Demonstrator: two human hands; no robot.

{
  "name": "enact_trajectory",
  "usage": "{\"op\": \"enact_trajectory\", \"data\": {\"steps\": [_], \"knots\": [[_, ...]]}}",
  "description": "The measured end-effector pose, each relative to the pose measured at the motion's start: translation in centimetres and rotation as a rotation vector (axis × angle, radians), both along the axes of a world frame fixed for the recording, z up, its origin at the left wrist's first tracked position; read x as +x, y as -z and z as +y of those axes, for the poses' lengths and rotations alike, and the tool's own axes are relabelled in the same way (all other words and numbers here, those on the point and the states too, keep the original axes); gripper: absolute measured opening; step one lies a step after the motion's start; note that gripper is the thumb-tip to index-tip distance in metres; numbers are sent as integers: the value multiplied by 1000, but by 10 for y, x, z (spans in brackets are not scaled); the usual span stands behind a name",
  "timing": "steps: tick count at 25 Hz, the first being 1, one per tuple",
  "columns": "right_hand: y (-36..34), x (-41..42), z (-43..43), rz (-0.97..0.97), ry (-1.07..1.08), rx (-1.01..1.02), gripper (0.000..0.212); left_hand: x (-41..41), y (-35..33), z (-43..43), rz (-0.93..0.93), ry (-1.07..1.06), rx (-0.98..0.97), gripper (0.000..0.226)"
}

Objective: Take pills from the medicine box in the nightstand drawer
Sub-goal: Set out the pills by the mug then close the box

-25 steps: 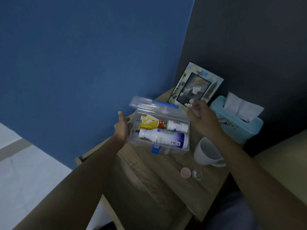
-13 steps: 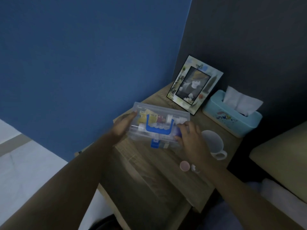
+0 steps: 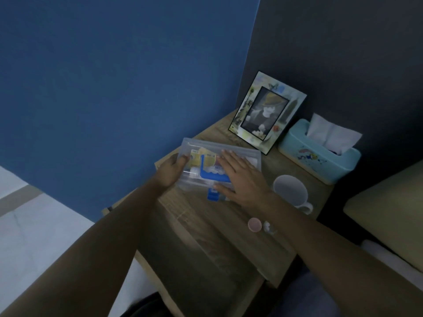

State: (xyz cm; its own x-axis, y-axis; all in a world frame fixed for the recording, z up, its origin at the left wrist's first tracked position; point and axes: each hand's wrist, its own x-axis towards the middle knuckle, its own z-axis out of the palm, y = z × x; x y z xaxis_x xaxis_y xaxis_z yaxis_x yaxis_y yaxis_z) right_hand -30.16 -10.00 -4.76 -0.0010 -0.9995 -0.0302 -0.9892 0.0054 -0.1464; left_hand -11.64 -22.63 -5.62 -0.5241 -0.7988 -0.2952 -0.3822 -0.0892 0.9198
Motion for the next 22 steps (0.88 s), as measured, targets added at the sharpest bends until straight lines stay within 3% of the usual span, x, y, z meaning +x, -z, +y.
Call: {"op": "enact_trajectory", "data": {"steps": [5,8,10,12,14,16,18,22], "knots": [[6,-1,0,0,-4,1,79,-5,4,8,-84,-110,-117,49],[5,-2,1,8,-10,20,81,-8,10,26,-67,-484,-300,43],[5,-2,0,-1,-8,6,76,0,20,50,23,-742,-298,30],[7,-2,-1,-5,3,-17,64,8,38,78,5,-725,-152,25],[9,-2,-3,13,14,-37,57,6,53,97,4,-466,45,23],[11,-2,-3,32,16,-43,55,-4,55,104,174,-293,308,22],[12,-3,-3,42,21,-44,55,-15,52,105,457,-272,593,24],[12,-2,-3,50,22,-39,55,-16,51,106,572,-266,708,23]]}}
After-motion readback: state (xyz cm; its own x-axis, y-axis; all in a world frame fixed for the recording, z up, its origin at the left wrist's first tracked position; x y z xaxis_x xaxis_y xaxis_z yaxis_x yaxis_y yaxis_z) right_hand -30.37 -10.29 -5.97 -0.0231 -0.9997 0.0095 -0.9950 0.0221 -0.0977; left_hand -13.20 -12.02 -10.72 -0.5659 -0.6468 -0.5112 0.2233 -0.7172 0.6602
